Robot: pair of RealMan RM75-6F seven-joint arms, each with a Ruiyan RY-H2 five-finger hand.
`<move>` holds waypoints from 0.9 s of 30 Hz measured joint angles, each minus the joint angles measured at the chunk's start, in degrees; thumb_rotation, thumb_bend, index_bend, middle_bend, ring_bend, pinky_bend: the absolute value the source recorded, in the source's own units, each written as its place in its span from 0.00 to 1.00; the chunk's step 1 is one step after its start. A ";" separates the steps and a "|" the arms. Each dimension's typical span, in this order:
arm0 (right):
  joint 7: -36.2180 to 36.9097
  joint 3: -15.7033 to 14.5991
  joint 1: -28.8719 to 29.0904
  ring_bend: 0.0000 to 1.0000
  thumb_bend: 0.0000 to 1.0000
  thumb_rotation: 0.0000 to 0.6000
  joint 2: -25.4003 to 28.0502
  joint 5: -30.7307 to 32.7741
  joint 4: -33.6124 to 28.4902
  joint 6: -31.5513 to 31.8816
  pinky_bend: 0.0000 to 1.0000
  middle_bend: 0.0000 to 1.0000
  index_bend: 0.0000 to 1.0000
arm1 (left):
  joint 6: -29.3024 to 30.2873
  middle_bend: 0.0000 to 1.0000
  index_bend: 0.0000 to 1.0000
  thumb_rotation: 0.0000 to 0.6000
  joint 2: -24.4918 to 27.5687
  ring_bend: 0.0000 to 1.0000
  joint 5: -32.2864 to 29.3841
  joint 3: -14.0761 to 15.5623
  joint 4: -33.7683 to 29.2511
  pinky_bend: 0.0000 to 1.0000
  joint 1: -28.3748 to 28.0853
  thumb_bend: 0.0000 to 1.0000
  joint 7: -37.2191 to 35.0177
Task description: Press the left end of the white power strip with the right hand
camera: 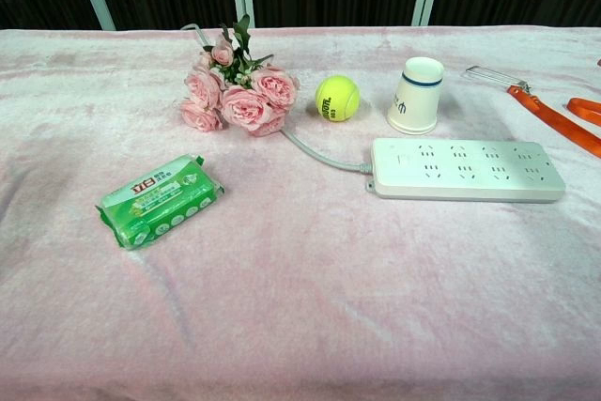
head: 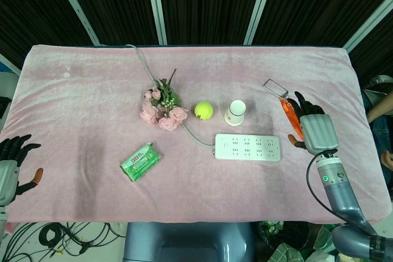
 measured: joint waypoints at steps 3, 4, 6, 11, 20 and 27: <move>-0.08 -0.01 0.12 0.16 0.15 1.00 0.10 0.16 -0.16 -0.01 0.23 0.01 0.12 | 0.06 0.10 0.26 1.00 -0.01 0.04 0.03 0.02 0.02 0.06 0.03 0.37 0.06; -0.14 -0.04 0.17 0.16 0.15 1.00 0.13 0.17 -0.21 -0.04 0.23 0.02 0.12 | 0.06 0.10 0.26 1.00 -0.01 0.04 0.01 0.02 0.02 0.06 0.04 0.37 0.06; -0.21 -0.09 0.23 0.16 0.15 1.00 0.19 0.18 -0.33 -0.09 0.23 0.02 0.12 | 0.09 0.10 0.26 1.00 0.02 0.04 -0.02 0.03 -0.03 0.06 0.09 0.37 0.05; 0.04 -0.12 0.35 0.16 0.15 1.00 0.28 -0.14 -0.91 0.03 0.23 0.02 0.11 | 0.42 0.10 0.26 1.00 0.14 0.04 0.10 0.02 0.01 0.06 0.24 0.37 -0.17; -0.12 -0.40 0.81 0.16 0.15 1.00 0.06 0.26 -0.90 -0.44 0.23 0.02 0.10 | 0.26 0.10 0.26 1.00 0.03 0.04 0.04 -0.03 0.07 0.06 0.14 0.37 -0.06; 0.00 -0.80 0.91 0.16 0.15 1.00 0.13 0.33 -0.52 -0.77 0.23 0.02 0.10 | 0.12 0.10 0.26 1.00 -0.03 0.04 -0.15 -0.09 0.06 0.06 0.10 0.37 0.10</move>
